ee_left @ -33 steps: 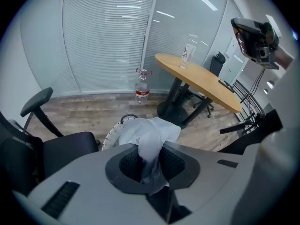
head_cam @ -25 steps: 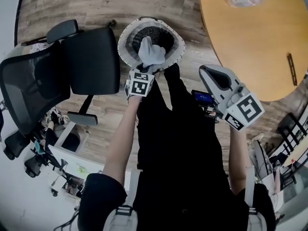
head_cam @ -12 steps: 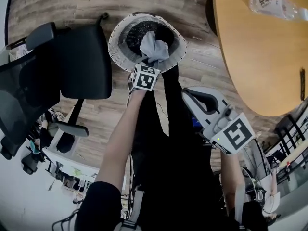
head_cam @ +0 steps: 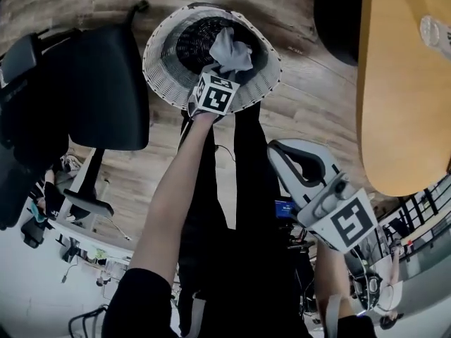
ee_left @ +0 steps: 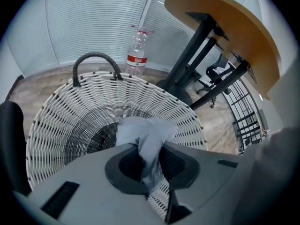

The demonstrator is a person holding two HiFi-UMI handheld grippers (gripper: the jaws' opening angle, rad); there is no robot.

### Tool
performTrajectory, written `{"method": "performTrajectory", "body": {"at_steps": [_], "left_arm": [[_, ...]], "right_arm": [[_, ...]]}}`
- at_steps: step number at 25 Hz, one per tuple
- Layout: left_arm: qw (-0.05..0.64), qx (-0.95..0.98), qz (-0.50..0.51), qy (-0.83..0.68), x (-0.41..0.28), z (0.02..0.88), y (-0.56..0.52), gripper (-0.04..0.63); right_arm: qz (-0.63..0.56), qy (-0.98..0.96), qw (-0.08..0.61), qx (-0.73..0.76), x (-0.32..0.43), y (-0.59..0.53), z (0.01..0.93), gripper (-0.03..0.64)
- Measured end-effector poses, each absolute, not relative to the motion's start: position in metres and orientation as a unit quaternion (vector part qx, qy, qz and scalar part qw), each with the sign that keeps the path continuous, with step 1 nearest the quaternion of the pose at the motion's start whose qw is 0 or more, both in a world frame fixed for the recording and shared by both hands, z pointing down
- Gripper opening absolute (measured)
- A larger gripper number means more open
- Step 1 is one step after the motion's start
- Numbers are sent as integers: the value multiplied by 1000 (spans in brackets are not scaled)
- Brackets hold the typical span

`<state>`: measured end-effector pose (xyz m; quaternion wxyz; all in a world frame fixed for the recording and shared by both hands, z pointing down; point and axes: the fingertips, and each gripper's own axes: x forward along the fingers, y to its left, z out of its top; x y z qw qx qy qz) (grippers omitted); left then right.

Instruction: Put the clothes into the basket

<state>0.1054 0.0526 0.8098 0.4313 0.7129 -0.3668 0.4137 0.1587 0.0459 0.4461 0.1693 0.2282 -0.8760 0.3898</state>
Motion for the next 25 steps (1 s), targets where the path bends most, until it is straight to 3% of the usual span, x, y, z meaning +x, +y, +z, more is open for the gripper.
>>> {"method": "performTrajectory", "body": {"at_steps": [25], "left_arm": [[445, 681, 464, -350, 75, 997, 3, 72]], "right_arm": [[451, -829, 187, 272, 148, 53, 561, 17]]}}
